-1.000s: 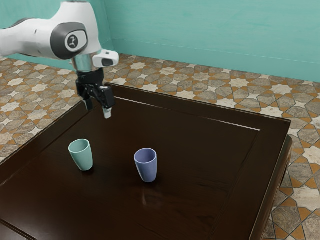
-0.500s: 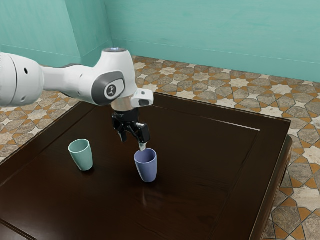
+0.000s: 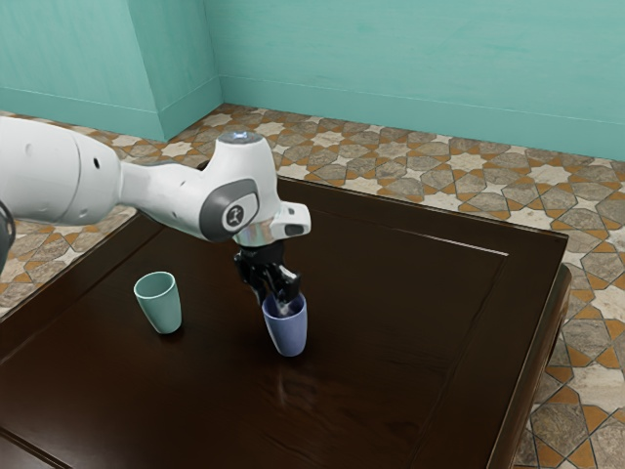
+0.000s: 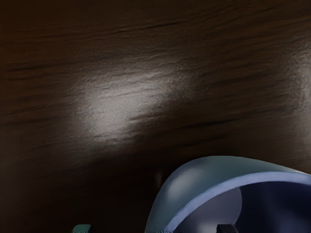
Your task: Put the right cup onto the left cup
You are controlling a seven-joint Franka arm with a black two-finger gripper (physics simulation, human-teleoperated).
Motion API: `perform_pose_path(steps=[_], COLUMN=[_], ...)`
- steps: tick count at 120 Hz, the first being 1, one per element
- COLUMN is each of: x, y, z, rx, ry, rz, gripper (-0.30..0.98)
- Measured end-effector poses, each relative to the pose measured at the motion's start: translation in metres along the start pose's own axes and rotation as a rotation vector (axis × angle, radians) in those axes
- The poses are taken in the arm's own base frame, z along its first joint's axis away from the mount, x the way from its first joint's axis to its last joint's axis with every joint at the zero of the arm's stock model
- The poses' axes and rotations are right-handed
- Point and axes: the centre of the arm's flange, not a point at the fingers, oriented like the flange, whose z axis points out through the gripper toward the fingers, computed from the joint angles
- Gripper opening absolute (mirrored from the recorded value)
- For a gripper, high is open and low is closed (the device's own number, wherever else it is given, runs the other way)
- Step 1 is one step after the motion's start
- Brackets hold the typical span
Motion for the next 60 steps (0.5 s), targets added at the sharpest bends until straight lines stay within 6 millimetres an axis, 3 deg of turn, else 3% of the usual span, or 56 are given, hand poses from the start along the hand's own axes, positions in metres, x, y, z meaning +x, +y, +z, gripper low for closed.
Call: perform_pose_path(steps=[23, 60], x=[-0.002, -0.007], y=[0.000, 0.002], z=[-0.003, -0.016], rx=[0.014, 0.017], ry=[0.008, -0.004], rz=[0.001, -0.008], gripper=[0.02, -0.08])
